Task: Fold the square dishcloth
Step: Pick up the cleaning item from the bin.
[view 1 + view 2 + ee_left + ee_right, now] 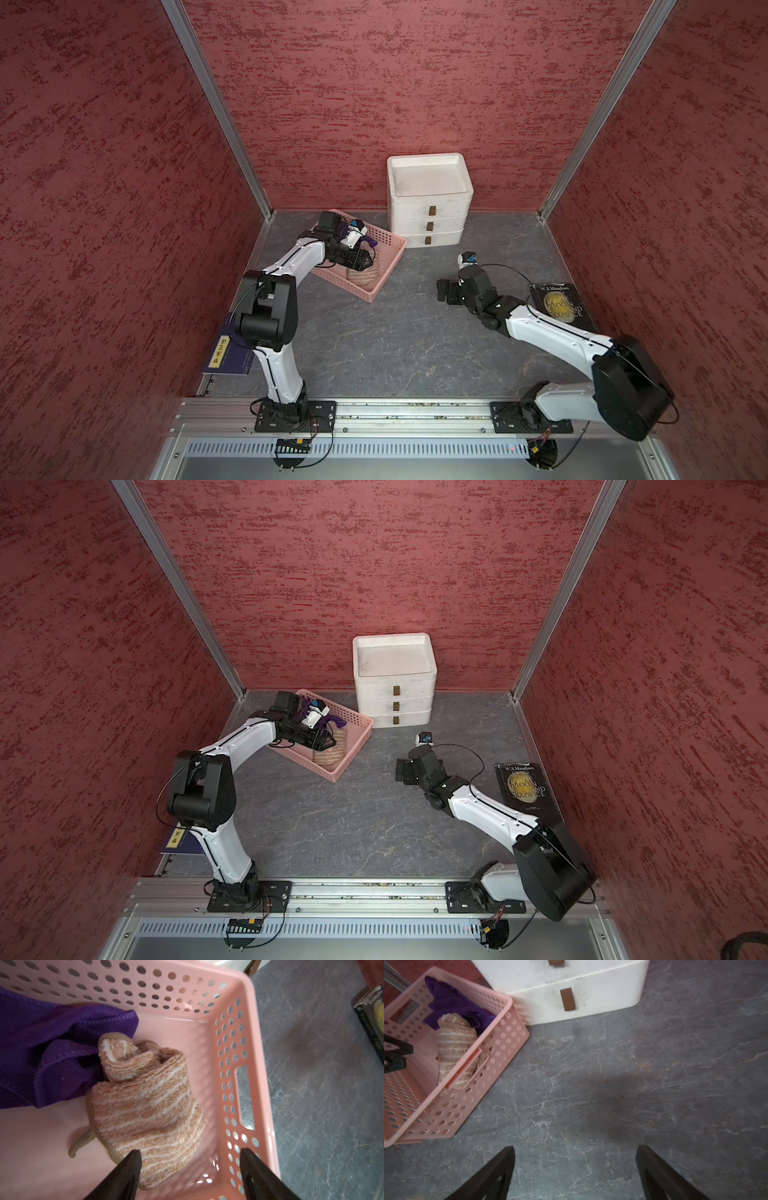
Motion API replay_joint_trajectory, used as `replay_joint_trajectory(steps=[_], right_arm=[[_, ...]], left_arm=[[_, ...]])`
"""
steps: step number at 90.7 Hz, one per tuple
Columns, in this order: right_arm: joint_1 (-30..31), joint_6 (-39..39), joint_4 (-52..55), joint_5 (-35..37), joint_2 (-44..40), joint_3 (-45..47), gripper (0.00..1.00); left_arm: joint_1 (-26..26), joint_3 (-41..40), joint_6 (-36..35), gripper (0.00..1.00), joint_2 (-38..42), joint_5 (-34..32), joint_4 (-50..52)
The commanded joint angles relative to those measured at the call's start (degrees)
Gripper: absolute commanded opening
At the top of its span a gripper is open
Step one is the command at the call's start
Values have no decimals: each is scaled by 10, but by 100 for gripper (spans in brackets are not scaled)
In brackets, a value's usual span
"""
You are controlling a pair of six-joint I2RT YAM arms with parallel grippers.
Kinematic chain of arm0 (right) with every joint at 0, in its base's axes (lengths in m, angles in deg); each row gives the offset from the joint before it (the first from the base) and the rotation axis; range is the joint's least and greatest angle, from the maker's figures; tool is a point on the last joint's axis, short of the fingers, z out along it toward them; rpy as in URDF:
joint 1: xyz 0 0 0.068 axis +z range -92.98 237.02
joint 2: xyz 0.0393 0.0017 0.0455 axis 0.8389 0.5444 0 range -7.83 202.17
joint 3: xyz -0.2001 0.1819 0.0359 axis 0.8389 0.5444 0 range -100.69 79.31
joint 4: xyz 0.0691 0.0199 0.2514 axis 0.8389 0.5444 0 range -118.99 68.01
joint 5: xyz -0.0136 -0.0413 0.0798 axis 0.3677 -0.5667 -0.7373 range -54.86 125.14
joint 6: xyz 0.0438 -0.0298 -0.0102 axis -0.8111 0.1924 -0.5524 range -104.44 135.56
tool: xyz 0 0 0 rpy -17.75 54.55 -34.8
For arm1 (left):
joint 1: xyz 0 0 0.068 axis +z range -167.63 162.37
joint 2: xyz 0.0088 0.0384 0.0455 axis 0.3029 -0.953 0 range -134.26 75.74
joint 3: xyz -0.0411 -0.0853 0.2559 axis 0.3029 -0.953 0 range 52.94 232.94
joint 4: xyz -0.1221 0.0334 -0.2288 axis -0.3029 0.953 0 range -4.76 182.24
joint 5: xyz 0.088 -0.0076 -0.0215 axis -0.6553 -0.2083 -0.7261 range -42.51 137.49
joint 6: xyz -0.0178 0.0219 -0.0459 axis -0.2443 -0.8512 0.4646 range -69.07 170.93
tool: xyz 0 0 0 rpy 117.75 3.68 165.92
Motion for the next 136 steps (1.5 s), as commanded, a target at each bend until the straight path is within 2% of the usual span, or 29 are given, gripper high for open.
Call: replay_joint_trajectory(steps=[1, 6, 22, 35, 61, 82, 91, 106, 121, 136], right_arm=[[29, 6, -45, 23, 37, -36, 95], [42, 14, -54, 23, 70, -50, 95], [54, 20, -78, 2, 127, -77, 93], [61, 17, -106, -7, 123, -61, 93], [62, 6, -136, -32, 102, -36, 93], [63, -5, -144, -55, 88, -25, 93], [63, -10, -142, -64, 92, -27, 93], [63, -10, -124, -65, 79, -31, 94], [62, -6, -110, -38, 33, -16, 96], [58, -7, -85, 9, -23, -4, 96]], left_arm=[[-20, 31, -6, 66, -39, -56, 26], [-24, 42, -12, 58, -52, -64, 39], [-23, 31, -20, 20, -59, -110, 15], [-15, 23, -38, 0, -68, -174, 10], [44, 2, -75, 0, -40, -245, -29], [87, 1, -75, 0, 16, -250, -47], [91, 12, -60, 0, 46, -218, -7], [31, -10, -61, 0, 149, -155, 59], [-64, -45, -62, 0, 278, -143, 70], [-158, -63, -67, 0, 372, -142, 68]])
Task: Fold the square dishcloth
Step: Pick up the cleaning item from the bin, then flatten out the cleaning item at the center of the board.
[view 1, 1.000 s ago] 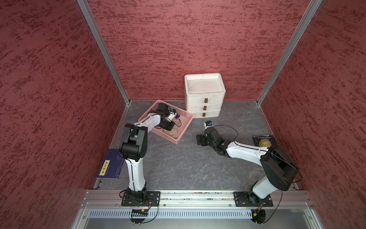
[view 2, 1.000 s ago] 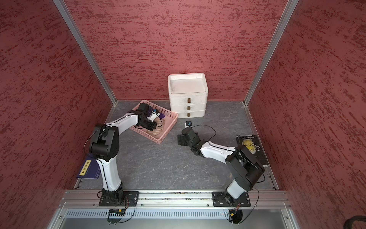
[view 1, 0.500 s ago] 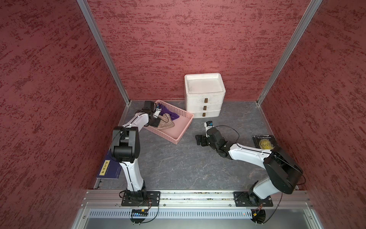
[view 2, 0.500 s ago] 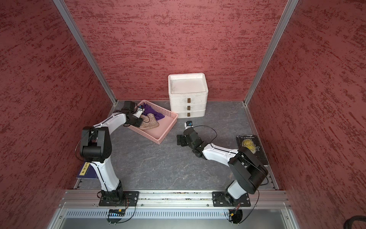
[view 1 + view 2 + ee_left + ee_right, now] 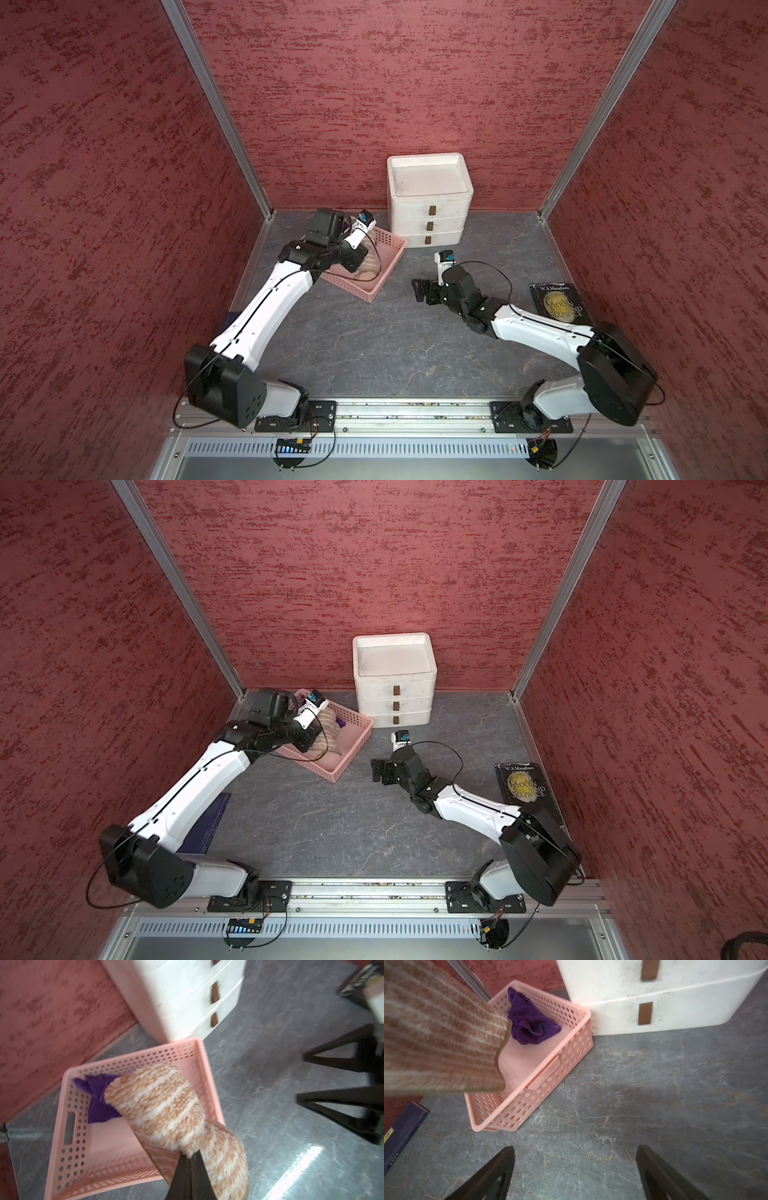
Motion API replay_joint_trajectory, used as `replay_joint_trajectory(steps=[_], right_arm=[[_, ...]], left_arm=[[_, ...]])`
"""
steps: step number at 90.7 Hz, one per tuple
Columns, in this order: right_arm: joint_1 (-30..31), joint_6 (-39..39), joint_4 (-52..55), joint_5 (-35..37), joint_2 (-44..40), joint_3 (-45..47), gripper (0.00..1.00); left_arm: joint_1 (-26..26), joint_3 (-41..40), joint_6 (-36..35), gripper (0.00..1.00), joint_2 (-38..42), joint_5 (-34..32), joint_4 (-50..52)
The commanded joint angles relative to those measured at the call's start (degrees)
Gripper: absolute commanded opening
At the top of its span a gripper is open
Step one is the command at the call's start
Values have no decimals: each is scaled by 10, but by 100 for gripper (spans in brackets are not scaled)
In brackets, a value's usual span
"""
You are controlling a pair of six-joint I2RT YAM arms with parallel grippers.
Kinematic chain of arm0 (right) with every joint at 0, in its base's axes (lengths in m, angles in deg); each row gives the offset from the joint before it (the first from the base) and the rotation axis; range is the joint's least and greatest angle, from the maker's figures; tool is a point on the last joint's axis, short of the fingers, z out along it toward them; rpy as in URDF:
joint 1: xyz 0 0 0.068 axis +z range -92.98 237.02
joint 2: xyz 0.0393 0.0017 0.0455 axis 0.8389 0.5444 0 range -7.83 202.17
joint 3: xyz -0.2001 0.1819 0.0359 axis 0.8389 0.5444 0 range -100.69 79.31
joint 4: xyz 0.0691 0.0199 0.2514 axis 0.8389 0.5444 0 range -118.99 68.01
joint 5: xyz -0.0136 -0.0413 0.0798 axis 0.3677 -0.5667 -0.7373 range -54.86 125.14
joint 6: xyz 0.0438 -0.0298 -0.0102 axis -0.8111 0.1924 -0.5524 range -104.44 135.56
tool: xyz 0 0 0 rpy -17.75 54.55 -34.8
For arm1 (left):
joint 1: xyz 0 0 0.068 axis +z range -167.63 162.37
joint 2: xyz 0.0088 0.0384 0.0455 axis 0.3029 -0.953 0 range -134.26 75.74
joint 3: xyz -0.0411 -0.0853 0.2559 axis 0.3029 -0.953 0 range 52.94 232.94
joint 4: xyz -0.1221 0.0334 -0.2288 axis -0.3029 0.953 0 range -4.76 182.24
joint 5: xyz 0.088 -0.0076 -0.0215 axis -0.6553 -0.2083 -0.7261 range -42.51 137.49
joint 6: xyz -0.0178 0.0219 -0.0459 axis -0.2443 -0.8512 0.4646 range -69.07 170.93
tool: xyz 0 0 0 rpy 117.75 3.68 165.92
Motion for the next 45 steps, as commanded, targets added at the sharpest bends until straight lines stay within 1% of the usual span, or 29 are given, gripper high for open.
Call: replay_joint_trajectory(steps=[1, 12, 20, 25, 35, 41, 45], right_arm=[[-1, -3, 25, 53, -37, 14, 96], [-11, -9, 62, 111, -84, 23, 96], [-24, -23, 101, 156, -116, 23, 97], [-33, -27, 128, 173, -128, 20, 97], [-38, -30, 172, 194, -139, 11, 96], [-38, -37, 202, 195, -138, 9, 96], [-38, -44, 220, 183, -139, 13, 94]], left_arm=[[-41, -17, -3, 0, 50, 16, 19], [-97, -54, -16, 0, 103, 39, 3], [-130, -92, -25, 0, 114, 55, -16], [-147, -110, -29, 0, 97, 55, -20], [-172, -137, -29, 0, 23, 47, -15], [-174, -156, -34, 0, -9, 41, -19], [-165, -169, -36, 0, -25, 37, -32]])
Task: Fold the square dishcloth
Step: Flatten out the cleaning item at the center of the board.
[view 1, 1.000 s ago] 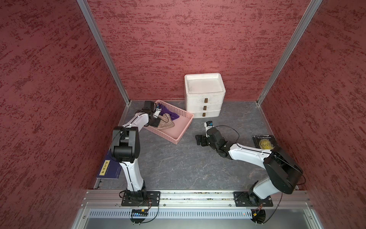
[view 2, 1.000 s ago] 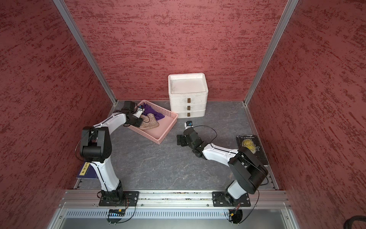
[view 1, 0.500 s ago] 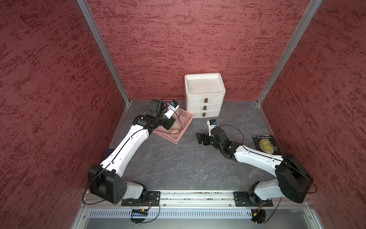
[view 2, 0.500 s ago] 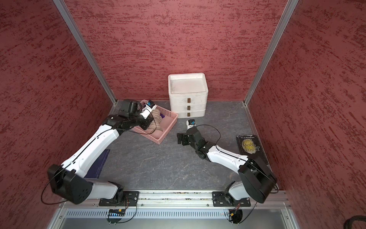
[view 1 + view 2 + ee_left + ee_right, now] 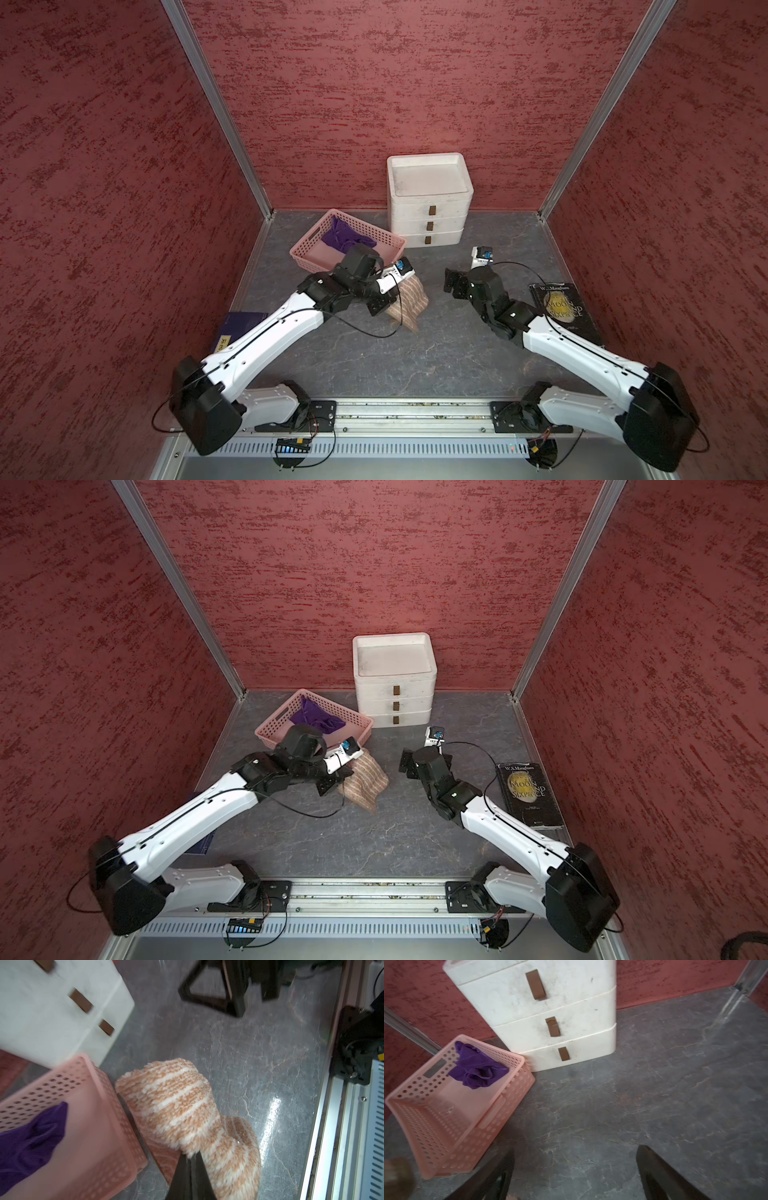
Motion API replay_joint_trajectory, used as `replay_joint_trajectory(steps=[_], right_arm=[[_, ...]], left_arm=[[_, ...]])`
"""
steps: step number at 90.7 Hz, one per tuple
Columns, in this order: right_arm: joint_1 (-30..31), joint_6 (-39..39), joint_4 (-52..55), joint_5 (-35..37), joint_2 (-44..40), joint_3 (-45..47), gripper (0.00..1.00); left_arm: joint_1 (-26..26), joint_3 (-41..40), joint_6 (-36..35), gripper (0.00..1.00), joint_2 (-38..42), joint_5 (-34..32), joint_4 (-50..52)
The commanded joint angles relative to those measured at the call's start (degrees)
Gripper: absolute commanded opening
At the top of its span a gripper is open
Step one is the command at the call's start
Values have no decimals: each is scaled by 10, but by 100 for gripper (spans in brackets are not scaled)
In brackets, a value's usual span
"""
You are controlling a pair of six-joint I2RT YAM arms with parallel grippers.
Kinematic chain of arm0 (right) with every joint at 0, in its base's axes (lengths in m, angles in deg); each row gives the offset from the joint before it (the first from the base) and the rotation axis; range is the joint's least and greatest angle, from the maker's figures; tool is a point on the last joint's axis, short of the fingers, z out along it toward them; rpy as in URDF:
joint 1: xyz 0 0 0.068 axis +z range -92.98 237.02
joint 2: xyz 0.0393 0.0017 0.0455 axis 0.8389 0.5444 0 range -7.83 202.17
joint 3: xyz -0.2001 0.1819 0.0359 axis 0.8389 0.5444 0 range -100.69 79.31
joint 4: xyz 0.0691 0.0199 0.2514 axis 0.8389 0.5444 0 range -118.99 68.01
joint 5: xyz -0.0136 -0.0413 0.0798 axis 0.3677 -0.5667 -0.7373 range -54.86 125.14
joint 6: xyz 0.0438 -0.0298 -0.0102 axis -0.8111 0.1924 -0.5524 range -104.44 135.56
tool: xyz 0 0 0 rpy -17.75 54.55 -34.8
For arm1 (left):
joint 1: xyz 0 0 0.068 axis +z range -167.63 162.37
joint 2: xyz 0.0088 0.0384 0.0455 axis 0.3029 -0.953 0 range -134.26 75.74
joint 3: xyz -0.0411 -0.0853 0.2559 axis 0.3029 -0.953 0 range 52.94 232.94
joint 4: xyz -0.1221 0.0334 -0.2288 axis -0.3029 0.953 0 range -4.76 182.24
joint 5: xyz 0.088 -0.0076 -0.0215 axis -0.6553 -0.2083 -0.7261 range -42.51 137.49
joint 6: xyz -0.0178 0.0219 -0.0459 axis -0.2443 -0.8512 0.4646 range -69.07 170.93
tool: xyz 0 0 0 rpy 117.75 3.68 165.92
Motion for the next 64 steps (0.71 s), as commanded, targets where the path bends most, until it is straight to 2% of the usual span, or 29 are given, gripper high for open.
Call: replay_joint_trajectory(steps=[1, 15, 24, 30, 44, 56, 64], right_arm=[[0, -22, 81, 20, -5, -3, 94], [48, -1, 63, -42, -57, 58, 92], [107, 42, 17, -91, -86, 97, 91], [137, 73, 5, -122, -80, 99, 90], [202, 121, -9, -138, -21, 73, 89], [247, 158, -36, -127, 70, 34, 89], [255, 178, -54, -119, 136, 9, 88]], left_arm=[[9, -35, -13, 0, -40, -5, -14], [84, -31, 20, 0, -66, 1, -51], [131, 1, 46, 0, -105, 34, -21], [145, 10, 48, 0, -124, 36, -7], [162, 7, 47, 0, -148, 34, 4], [169, 3, 52, 0, -152, 28, 5], [176, -1, 52, 0, -148, 31, 6]])
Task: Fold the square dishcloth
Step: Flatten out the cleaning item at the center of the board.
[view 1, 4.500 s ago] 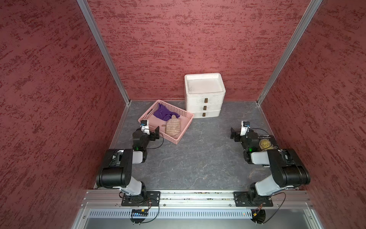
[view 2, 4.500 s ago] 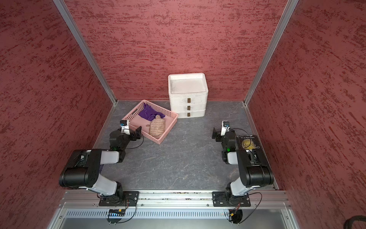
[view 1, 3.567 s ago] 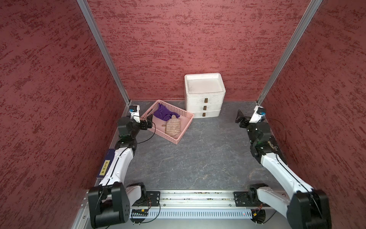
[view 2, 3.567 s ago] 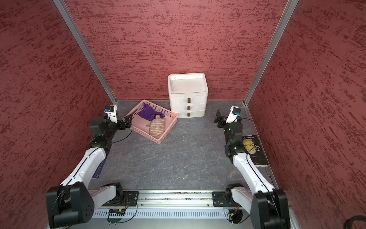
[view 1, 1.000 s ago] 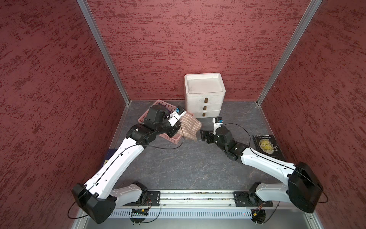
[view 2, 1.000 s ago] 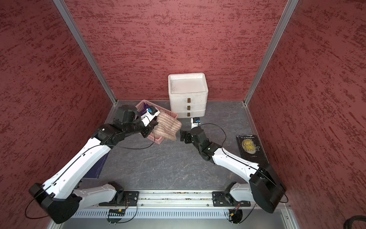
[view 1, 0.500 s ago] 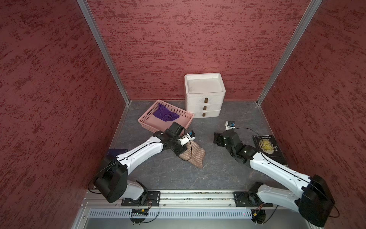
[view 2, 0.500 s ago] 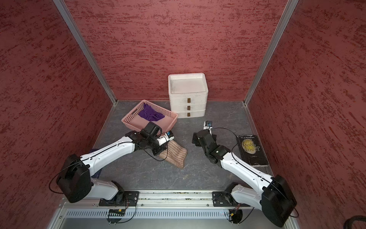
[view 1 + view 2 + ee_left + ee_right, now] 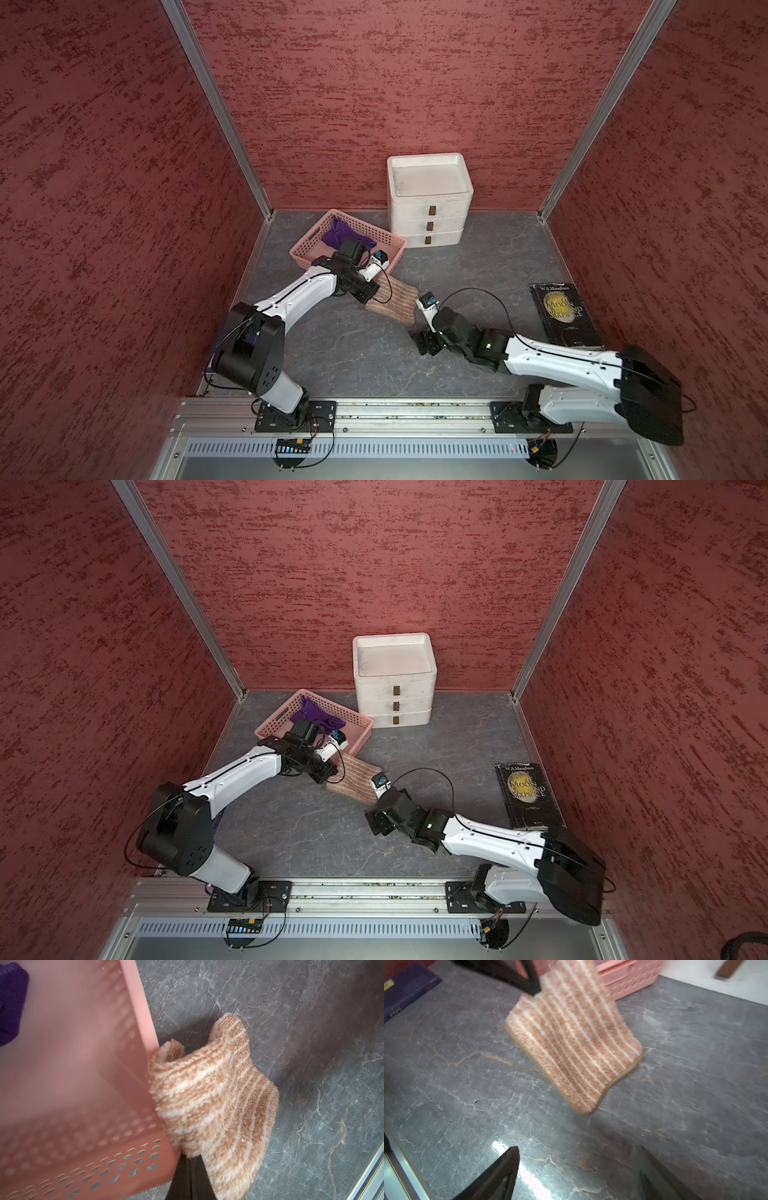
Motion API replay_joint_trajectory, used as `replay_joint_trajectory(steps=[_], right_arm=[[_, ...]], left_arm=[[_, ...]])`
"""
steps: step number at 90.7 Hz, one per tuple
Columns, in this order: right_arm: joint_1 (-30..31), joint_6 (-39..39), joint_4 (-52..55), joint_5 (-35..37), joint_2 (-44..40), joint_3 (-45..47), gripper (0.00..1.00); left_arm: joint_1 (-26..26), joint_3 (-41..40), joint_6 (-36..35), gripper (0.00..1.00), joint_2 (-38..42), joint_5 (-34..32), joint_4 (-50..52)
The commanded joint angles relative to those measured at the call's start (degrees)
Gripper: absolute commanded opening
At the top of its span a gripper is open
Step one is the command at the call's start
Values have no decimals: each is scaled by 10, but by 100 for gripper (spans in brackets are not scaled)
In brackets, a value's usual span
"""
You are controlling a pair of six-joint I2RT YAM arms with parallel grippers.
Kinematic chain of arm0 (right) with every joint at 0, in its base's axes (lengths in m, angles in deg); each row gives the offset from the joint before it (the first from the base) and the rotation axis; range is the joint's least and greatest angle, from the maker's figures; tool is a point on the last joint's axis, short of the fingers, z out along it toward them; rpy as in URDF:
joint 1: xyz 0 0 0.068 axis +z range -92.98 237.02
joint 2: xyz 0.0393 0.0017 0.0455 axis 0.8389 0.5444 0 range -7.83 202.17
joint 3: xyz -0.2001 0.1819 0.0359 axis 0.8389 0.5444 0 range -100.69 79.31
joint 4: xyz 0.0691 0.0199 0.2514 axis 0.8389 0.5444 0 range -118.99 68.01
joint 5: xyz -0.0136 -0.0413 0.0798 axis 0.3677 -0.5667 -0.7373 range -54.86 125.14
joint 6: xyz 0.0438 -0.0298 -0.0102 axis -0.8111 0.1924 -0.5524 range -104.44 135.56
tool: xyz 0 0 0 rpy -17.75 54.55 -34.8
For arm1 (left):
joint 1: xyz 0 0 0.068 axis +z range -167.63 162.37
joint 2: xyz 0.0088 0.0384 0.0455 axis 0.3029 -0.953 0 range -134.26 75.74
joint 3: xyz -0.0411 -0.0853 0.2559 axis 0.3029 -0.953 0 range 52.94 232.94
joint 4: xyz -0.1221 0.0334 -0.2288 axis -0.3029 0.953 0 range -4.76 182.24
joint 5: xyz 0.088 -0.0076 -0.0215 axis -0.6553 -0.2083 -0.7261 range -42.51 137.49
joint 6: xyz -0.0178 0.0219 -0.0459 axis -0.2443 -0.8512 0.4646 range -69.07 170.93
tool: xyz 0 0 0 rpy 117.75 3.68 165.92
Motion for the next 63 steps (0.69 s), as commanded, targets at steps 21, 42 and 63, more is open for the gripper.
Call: replay_joint_trajectory(steps=[21, 42, 63], right_arm=[[16, 84, -51, 49, 208, -102, 80], [14, 98, -39, 99, 264, -135, 49], [-7, 94, -32, 163, 268, -135, 47]], left_arm=[[14, -12, 3, 0, 8, 1, 12], [16, -9, 1, 0, 12, 6, 15], [14, 2, -2, 0, 12, 20, 26]])
